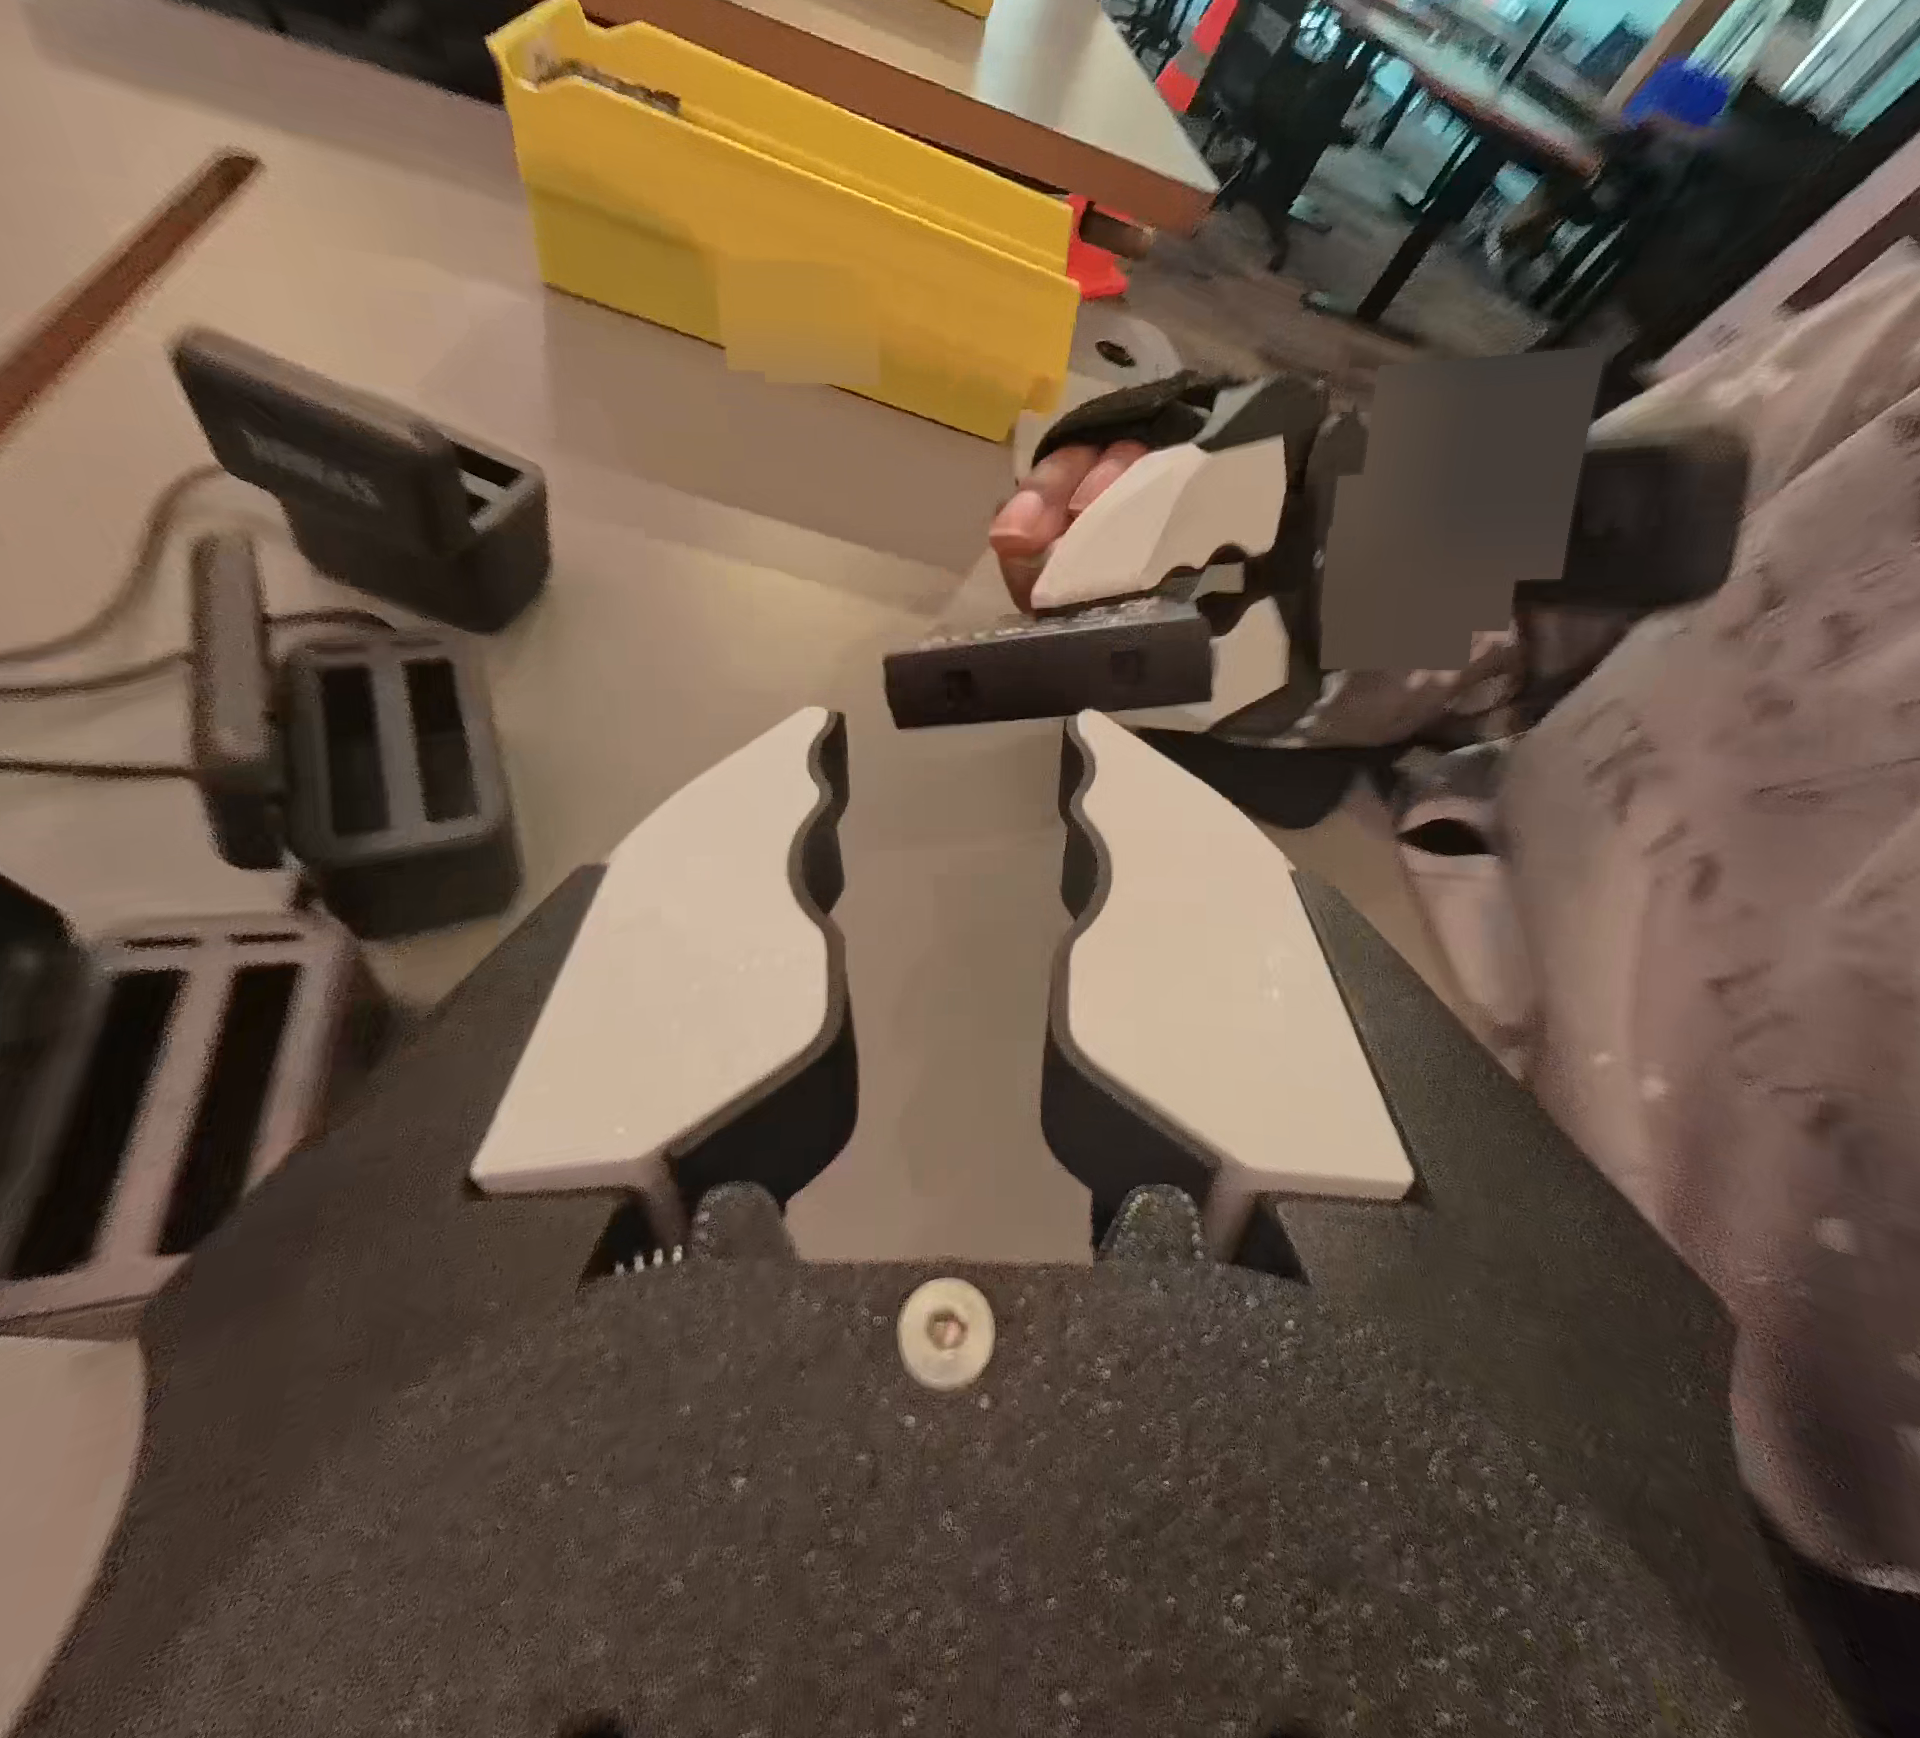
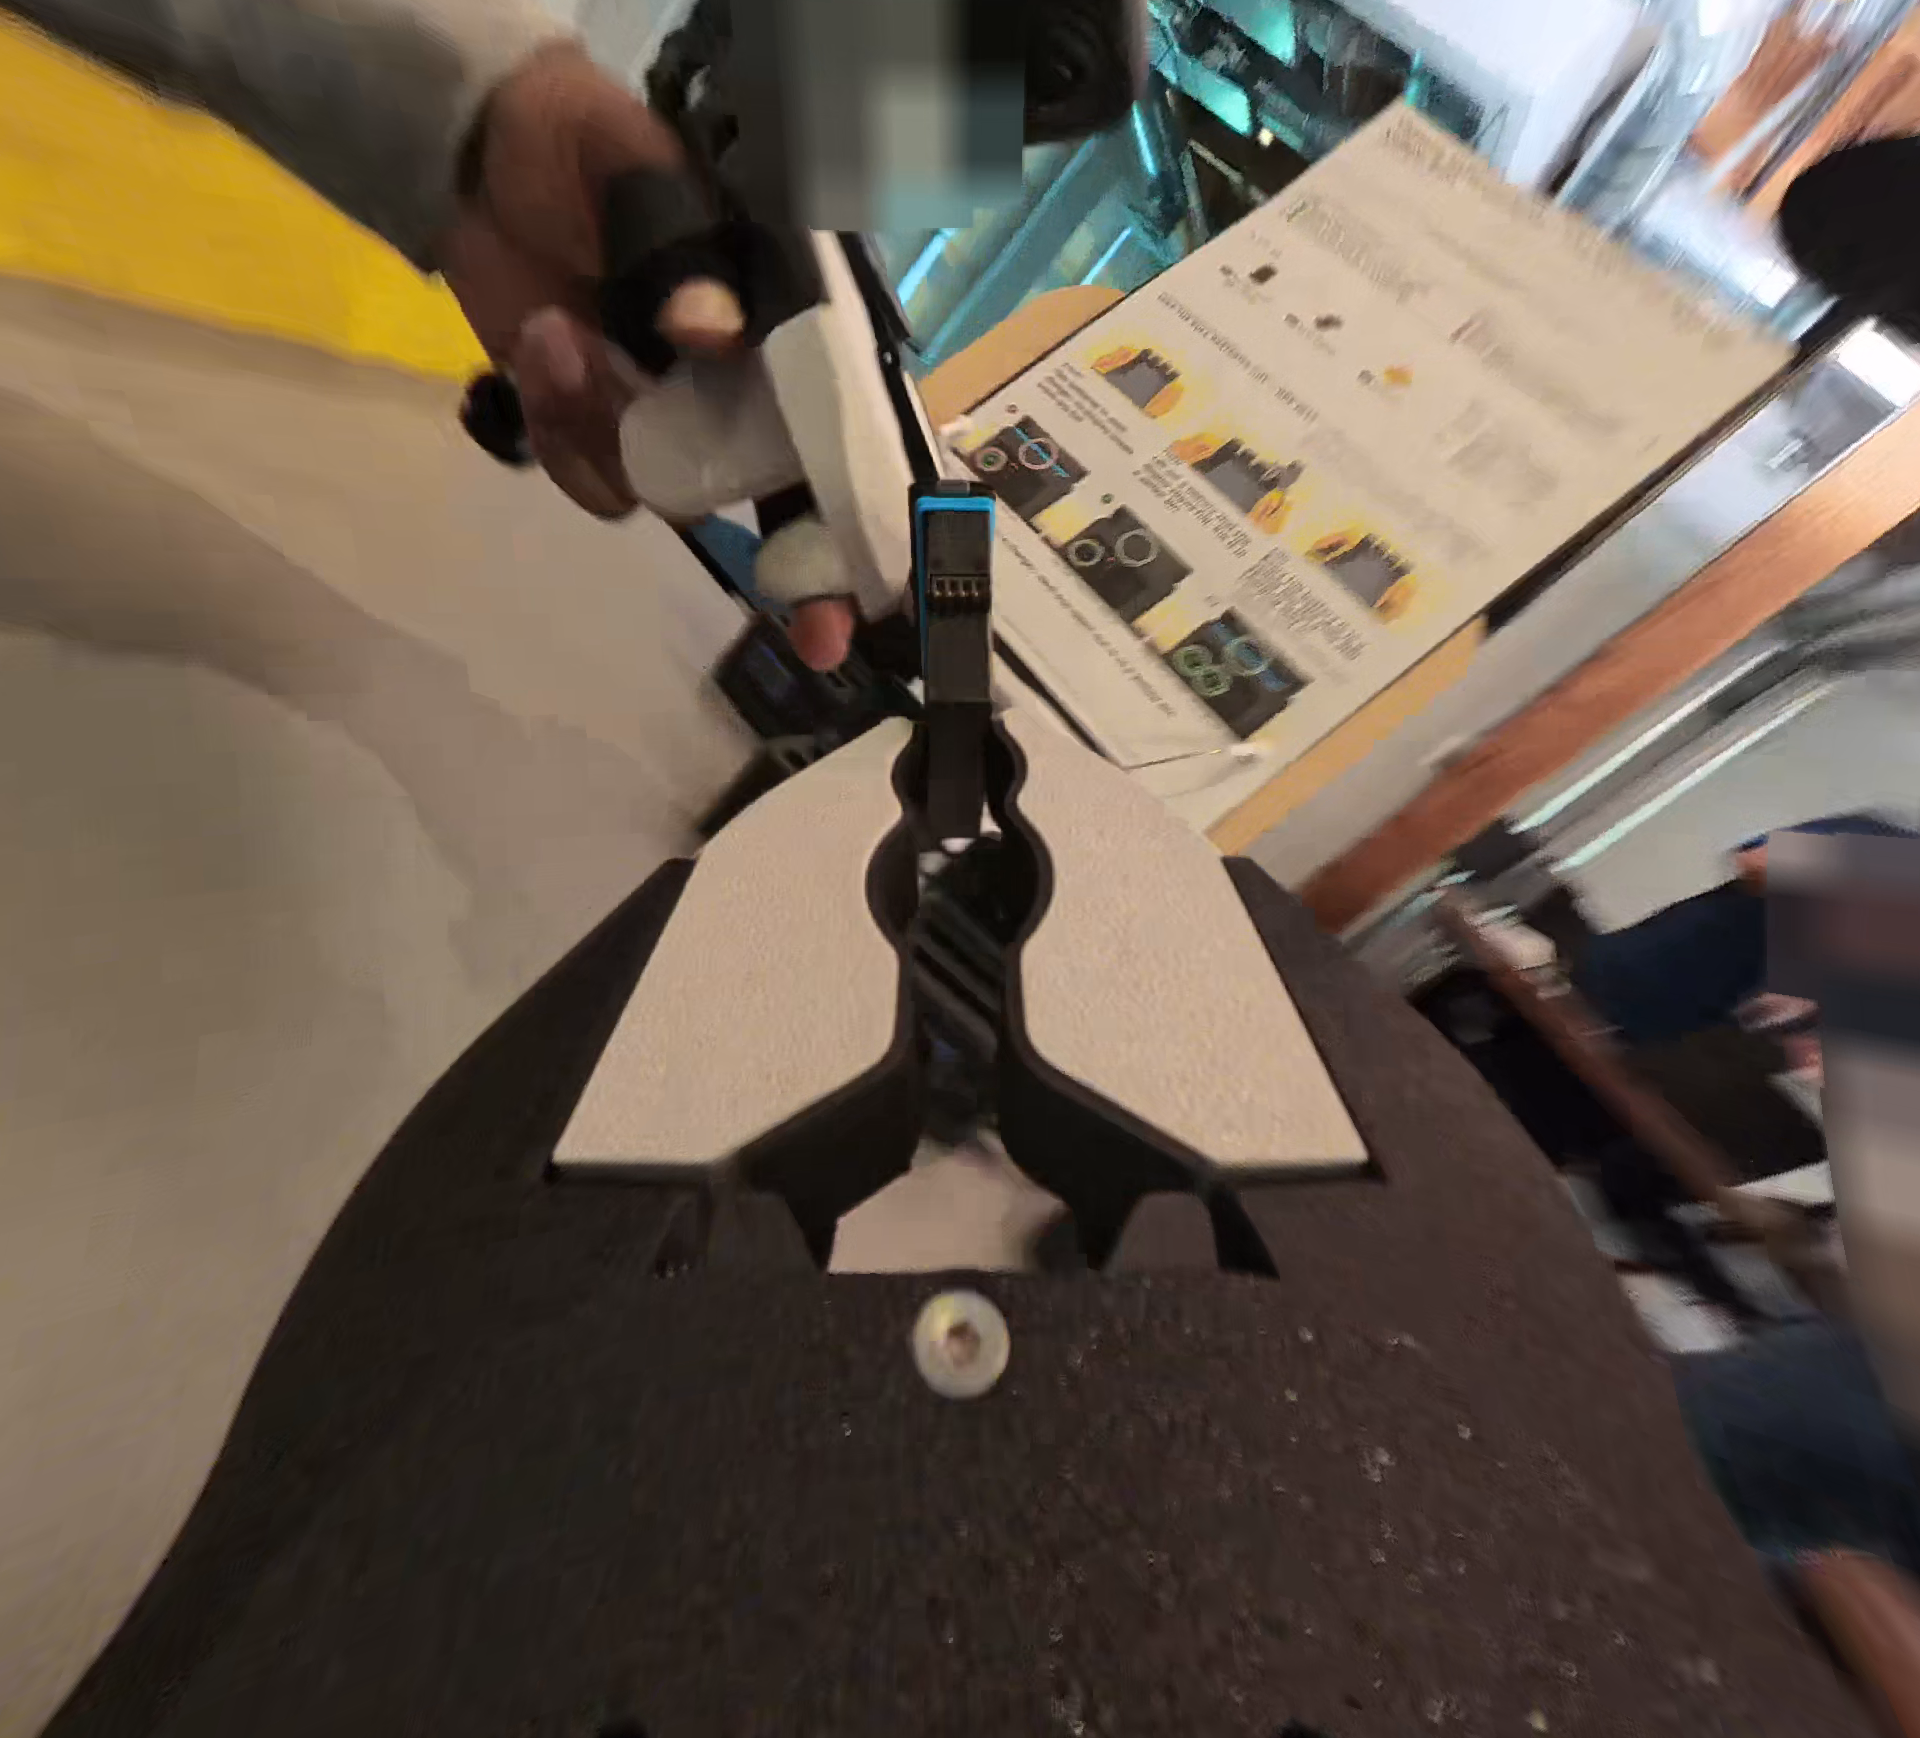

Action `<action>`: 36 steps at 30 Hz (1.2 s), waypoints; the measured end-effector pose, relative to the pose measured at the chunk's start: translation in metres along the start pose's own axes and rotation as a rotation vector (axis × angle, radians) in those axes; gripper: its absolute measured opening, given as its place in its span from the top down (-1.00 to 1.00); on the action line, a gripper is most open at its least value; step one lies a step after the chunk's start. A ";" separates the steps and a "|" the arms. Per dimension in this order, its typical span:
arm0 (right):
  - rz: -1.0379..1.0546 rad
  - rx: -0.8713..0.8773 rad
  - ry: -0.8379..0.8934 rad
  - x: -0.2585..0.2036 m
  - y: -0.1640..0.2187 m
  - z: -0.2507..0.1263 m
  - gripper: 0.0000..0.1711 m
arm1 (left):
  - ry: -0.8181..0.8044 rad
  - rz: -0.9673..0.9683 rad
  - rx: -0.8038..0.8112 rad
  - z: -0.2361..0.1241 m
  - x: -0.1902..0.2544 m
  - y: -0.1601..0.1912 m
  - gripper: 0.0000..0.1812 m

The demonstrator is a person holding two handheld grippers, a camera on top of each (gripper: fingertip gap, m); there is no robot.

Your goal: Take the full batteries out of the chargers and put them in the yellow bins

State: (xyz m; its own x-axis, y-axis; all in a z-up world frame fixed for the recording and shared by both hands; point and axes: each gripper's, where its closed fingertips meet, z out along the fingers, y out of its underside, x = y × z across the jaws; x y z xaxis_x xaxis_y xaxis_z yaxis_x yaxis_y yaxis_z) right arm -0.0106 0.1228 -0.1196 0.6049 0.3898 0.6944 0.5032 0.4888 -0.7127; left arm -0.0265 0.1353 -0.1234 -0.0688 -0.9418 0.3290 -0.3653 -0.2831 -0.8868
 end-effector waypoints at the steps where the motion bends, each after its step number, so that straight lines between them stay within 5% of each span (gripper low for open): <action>1: -0.104 -0.009 0.025 -0.001 0.000 0.000 0.89 | 0.025 -0.048 -0.001 0.000 0.003 0.003 0.57; 8: -0.424 -0.038 0.059 -0.006 0.008 0.000 0.89 | 0.184 -0.315 0.051 -0.011 0.022 0.008 0.65; 15: -0.583 -0.022 0.017 -0.037 0.002 0.009 0.89 | 0.055 -0.598 0.050 -0.008 -0.001 0.018 0.78; 20: -0.595 -0.042 0.038 -0.036 0.003 0.010 0.89 | 0.007 -0.669 -0.004 -0.007 -0.004 0.030 0.67; 27: -0.619 -0.037 0.022 -0.044 0.004 0.012 0.89 | 0.056 -0.668 -0.100 0.002 0.012 0.041 0.69; 36: -0.507 -0.021 0.028 -0.041 0.003 0.012 0.79 | -0.061 -0.280 -0.148 -0.017 -0.001 0.023 0.83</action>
State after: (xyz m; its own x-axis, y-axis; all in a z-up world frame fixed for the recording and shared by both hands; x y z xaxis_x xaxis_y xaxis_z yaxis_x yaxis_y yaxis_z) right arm -0.0414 0.1172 -0.1493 0.2972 0.0866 0.9509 0.7499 0.5953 -0.2886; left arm -0.0504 0.1326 -0.1391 0.1072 -0.8415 0.5295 -0.4940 -0.5073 -0.7061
